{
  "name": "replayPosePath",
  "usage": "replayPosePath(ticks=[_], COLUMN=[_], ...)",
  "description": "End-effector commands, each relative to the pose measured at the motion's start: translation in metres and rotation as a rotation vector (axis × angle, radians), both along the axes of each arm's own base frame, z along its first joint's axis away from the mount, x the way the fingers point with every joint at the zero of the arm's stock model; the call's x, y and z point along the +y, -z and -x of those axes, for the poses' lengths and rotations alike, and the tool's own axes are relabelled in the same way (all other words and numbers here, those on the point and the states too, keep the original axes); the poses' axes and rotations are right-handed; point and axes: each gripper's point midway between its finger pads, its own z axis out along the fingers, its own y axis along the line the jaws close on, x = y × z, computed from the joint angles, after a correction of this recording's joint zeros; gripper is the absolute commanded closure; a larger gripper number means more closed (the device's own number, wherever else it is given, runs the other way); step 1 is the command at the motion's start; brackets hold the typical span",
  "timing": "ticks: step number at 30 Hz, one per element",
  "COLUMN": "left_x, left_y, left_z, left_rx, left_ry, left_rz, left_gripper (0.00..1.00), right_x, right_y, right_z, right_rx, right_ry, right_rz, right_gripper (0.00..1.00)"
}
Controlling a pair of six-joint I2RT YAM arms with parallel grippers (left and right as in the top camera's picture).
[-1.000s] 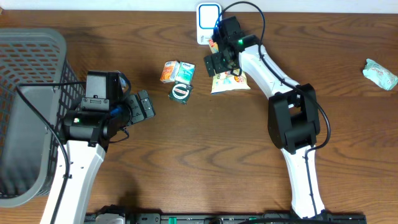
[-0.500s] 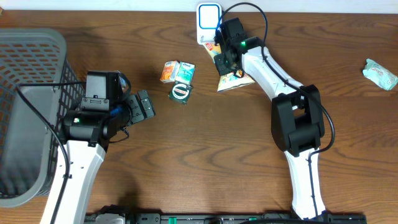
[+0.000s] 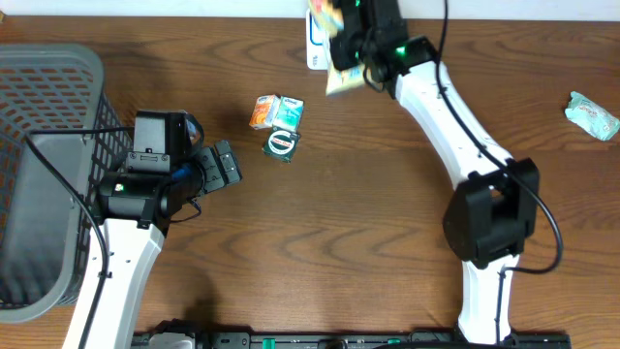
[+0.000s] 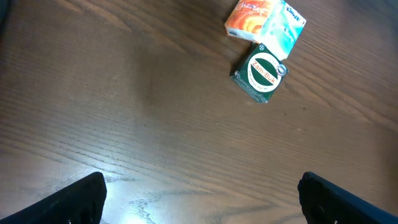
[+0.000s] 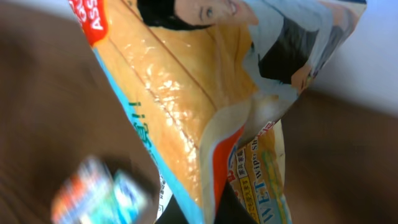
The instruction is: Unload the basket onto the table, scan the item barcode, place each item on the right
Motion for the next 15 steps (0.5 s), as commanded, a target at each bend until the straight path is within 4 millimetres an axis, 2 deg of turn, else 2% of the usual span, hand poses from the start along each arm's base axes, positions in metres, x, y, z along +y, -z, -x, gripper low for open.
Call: replayPosePath(ticks=[1, 5, 11, 15], left_x=[0.004, 0.004, 0.004, 0.004], left_y=[-0.002, -0.002, -0.002, -0.002], left_z=[-0.002, -0.002, -0.002, -0.002], left_rx=[-0.006, -0.006, -0.006, -0.006], left_ry=[-0.01, -0.01, -0.01, -0.01], left_rz=[-0.012, -0.012, -0.012, -0.012], left_gripper=[0.02, 0.02, 0.02, 0.02], right_x=[0.01, 0.019, 0.032, 0.037], right_y=[-0.025, -0.028, 0.001, 0.009], right_z=[-0.008, -0.03, -0.058, -0.072], right_rx=[-0.092, -0.189, -0.256, -0.323], right_ry=[-0.025, -0.023, -0.014, -0.015], right_rz=[-0.024, -0.064, -0.112, -0.139], right_gripper=[0.99, 0.99, 0.99, 0.99])
